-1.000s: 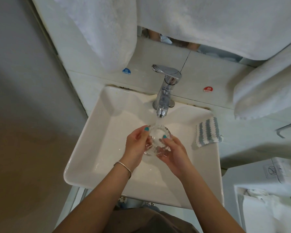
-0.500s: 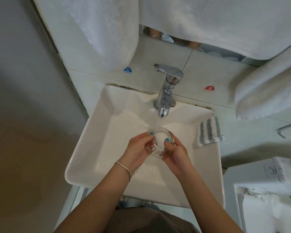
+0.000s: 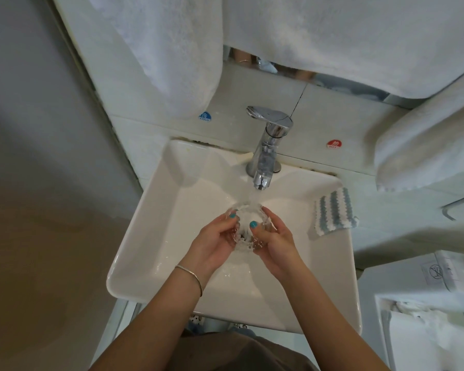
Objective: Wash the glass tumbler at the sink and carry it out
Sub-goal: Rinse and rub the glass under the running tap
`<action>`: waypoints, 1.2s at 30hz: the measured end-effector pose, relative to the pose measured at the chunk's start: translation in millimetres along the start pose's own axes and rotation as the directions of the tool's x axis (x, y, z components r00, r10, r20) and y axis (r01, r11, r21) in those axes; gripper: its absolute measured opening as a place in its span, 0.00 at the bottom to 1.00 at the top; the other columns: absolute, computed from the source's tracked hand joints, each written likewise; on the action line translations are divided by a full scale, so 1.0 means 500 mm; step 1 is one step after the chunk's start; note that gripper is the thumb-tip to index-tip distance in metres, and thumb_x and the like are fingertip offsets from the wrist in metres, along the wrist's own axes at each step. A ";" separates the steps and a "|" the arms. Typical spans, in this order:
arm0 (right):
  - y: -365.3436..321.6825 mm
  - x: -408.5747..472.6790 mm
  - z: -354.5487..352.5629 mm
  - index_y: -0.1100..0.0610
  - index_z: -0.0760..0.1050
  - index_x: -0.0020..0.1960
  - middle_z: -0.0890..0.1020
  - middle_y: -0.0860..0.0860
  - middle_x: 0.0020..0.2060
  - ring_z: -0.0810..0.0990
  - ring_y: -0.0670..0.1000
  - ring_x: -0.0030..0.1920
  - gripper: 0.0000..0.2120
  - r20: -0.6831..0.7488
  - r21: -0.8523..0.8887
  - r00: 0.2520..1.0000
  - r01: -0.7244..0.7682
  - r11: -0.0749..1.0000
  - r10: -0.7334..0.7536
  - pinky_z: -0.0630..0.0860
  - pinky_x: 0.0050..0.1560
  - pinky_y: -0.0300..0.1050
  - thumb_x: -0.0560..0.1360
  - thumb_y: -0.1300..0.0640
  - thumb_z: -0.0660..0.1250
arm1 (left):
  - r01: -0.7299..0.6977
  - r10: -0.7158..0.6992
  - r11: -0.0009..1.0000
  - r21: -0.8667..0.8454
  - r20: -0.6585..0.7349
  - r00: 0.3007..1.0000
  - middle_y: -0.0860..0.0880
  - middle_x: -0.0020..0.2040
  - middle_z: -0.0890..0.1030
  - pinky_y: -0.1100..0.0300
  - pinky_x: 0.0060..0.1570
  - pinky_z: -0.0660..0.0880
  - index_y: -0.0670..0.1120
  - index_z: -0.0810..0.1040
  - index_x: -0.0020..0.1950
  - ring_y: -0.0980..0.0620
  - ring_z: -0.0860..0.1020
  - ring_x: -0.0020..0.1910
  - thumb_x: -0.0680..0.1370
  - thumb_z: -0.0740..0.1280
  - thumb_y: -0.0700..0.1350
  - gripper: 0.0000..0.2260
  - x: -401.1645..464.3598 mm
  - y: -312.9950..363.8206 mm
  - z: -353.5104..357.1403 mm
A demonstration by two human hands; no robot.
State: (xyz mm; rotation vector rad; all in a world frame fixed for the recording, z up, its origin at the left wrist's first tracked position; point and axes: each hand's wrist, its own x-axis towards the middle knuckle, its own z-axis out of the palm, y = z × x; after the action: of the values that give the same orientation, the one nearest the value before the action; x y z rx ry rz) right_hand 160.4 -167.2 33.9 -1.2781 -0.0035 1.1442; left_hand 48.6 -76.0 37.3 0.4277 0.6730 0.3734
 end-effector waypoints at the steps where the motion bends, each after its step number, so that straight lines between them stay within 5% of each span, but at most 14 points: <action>1: -0.003 0.001 0.000 0.57 0.71 0.68 0.80 0.60 0.59 0.80 0.63 0.59 0.26 -0.005 -0.039 1.000 -0.011 0.999 0.011 0.78 0.57 0.62 0.72 0.72 0.69 | -0.006 0.005 1.000 0.020 0.008 1.000 0.40 0.48 0.83 0.45 0.62 0.72 0.36 0.74 0.64 0.44 0.81 0.49 0.79 0.58 0.33 0.15 0.002 0.001 -0.005; 4: -0.011 0.009 0.001 0.59 0.71 0.67 0.81 0.61 0.58 0.81 0.63 0.56 0.25 -0.022 -0.153 1.000 -0.014 0.988 0.011 0.79 0.54 0.60 0.72 0.69 0.71 | -0.015 0.015 0.998 0.057 -0.013 1.000 0.33 0.63 0.75 0.41 0.69 0.66 0.34 0.72 0.68 0.37 0.74 0.63 0.77 0.59 0.30 0.18 0.008 0.001 -0.015; 10: -0.024 0.005 0.001 0.60 0.74 0.59 0.84 0.58 0.50 0.83 0.61 0.51 0.19 0.025 -0.198 1.000 0.000 0.980 0.005 0.79 0.53 0.62 0.70 0.68 0.73 | -0.091 0.096 0.988 0.127 -0.033 0.995 0.39 0.56 0.80 0.54 0.57 0.78 0.35 0.73 0.67 0.44 0.79 0.55 0.77 0.61 0.27 0.18 0.004 0.004 -0.016; 17: 0.001 0.006 -0.019 0.65 0.69 0.65 0.79 0.65 0.60 0.80 0.66 0.58 0.21 -0.005 -0.019 0.998 -0.056 0.998 0.055 0.79 0.52 0.62 0.73 0.67 0.69 | -0.178 0.222 0.929 0.324 -0.104 0.969 0.42 0.54 0.83 0.58 0.51 0.79 0.41 0.80 0.57 0.47 0.82 0.53 0.74 0.71 0.34 0.13 0.024 0.000 0.006; 27: 0.018 0.005 -0.041 0.65 0.67 0.66 0.78 0.65 0.61 0.79 0.66 0.59 0.27 0.023 -0.047 0.998 -0.059 0.997 0.060 0.77 0.58 0.66 0.70 0.68 0.73 | -0.014 0.036 0.978 0.208 -0.101 0.994 0.35 0.55 0.81 0.55 0.51 0.80 0.32 0.77 0.60 0.42 0.81 0.51 0.75 0.68 0.33 0.14 0.024 -0.010 0.005; 32: 0.017 0.005 -0.031 0.67 0.68 0.61 0.80 0.65 0.56 0.81 0.64 0.56 0.24 -0.013 -0.049 0.999 0.042 0.998 -0.043 0.79 0.54 0.60 0.68 0.70 0.72 | -0.109 0.162 0.913 0.392 -0.103 0.981 0.44 0.58 0.81 0.61 0.50 0.79 0.42 0.75 0.65 0.48 0.80 0.56 0.78 0.67 0.40 0.15 0.021 -0.024 0.009; 36: 0.014 0.015 -0.026 0.65 0.67 0.52 0.78 0.63 0.48 0.79 0.61 0.49 0.18 -0.036 -0.118 0.990 0.129 0.985 -0.134 0.78 0.55 0.59 0.68 0.74 0.72 | -0.134 0.181 0.871 0.472 -0.054 0.982 0.48 0.66 0.76 0.47 0.61 0.76 0.56 0.71 0.69 0.47 0.77 0.62 0.80 0.65 0.46 0.18 0.020 -0.030 0.010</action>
State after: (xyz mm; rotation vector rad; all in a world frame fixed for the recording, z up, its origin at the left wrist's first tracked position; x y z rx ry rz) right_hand 166.9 -173.1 19.7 -1.3844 -0.1217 1.0146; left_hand 62.0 -85.4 28.3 0.9354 0.8276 0.3870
